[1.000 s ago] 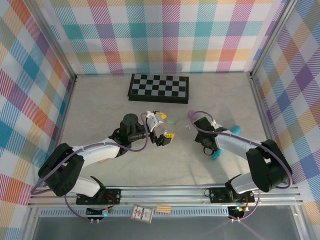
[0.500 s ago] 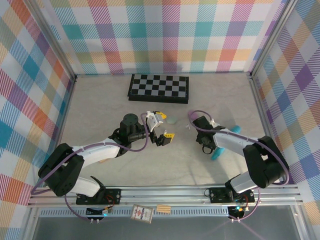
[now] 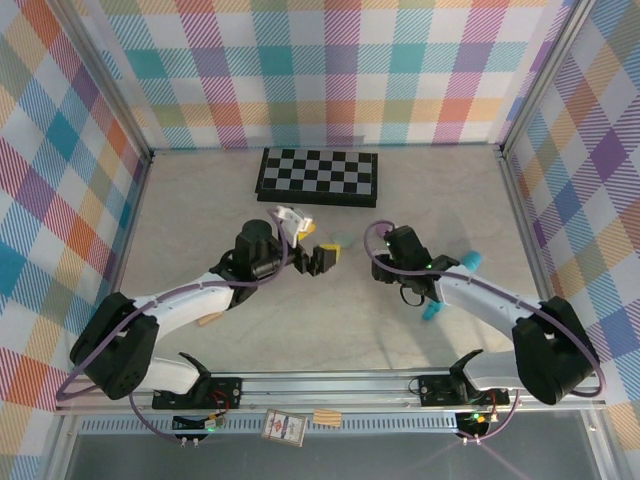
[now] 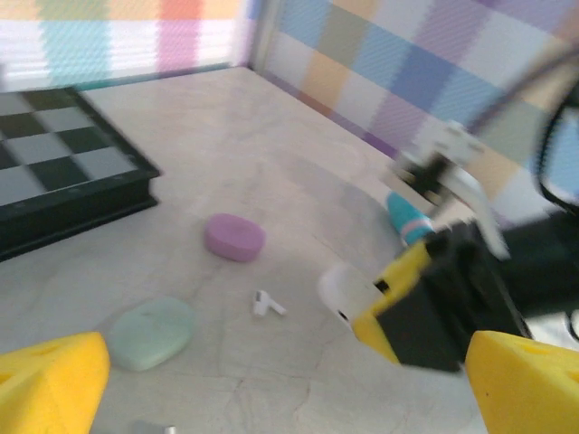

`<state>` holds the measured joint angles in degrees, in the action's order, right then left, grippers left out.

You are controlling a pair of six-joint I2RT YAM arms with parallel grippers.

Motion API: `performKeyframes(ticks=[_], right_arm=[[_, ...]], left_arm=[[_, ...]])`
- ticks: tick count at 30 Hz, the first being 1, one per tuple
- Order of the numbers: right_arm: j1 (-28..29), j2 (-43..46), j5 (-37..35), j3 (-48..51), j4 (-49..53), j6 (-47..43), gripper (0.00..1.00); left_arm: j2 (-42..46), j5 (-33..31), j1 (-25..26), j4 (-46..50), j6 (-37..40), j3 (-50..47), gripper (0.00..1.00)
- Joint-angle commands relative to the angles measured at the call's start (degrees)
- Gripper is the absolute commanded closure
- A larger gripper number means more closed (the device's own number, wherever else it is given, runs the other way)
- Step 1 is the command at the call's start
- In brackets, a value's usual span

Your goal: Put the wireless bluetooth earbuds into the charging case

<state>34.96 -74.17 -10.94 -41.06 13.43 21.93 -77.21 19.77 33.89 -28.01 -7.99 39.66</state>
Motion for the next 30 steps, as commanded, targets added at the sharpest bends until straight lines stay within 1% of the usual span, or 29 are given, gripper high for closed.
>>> performKeyframes(ticks=[1, 3, 4, 7, 9, 11, 15, 19, 20, 23, 25, 28, 30], right_arm=[[2.33, 1.71, 5.92, -3.25, -3.07, -14.98, 0.56], [3.83, 1.70, 7.50, -5.49, -1.52, -19.90, 0.55], [4.49, 1.73, 8.07, -6.21, -1.07, -21.95, 0.55], [5.79, 2.41, 11.56, -7.61, -0.78, -29.24, 0.56], [6.51, 3.49, 15.82, -7.52, -1.55, -33.90, 0.55], [7.13, 4.36, 16.92, -7.93, -2.01, -35.72, 0.56], [8.15, 5.31, 19.05, -8.64, -2.38, -39.11, 0.55], [8.37, 5.53, 19.75, -9.33, -2.32, -40.20, 0.56], [8.41, 5.69, 20.34, -9.40, -2.28, -40.27, 0.56], [8.46, 6.18, 21.83, -9.40, -3.03, -39.82, 0.56], [8.52, 6.40, 22.39, -9.15, -3.66, -39.30, 0.56], [8.46, 7.23, 23.19, -7.97, -5.84, -38.34, 0.56], [8.43, 8.04, 24.18, -7.28, -7.20, -37.55, 0.56]], left_arm=[[2.87, -2.06, -3.01, 12.28, -14.81, 5.50, 0.00], [3.63, 2.55, -5.10, 18.58, -19.42, 8.08, 0.03], [4.08, 4.46, -5.71, 21.40, -20.55, 9.31, 0.03], [4.95, 7.97, -6.38, 36.40, -19.48, 15.20, 0.06], [4.54, 10.05, -6.38, 46.62, -18.22, 19.19, 0.11], [4.16, 12.00, -6.29, 51.33, -18.03, 21.29, 0.16], [2.96, 17.63, -5.07, 52.50, -19.44, 22.02, 0.26], [1.04, 18.52, -2.56, 53.66, -19.45, 22.66, 0.31], [0.56, 19.04, -2.19, 53.10, -19.87, 22.58, 0.32], [-0.01, 20.19, -1.18, 49.59, -21.57, 21.82, 0.39], [-0.70, 20.74, -0.60, 48.19, -22.28, 21.81, 0.42], [-1.44, 22.24, -0.08, 46.84, -22.98, 21.78, 0.51], [-1.77, 23.18, 0.28, 45.85, -23.53, 21.52, 0.51]])
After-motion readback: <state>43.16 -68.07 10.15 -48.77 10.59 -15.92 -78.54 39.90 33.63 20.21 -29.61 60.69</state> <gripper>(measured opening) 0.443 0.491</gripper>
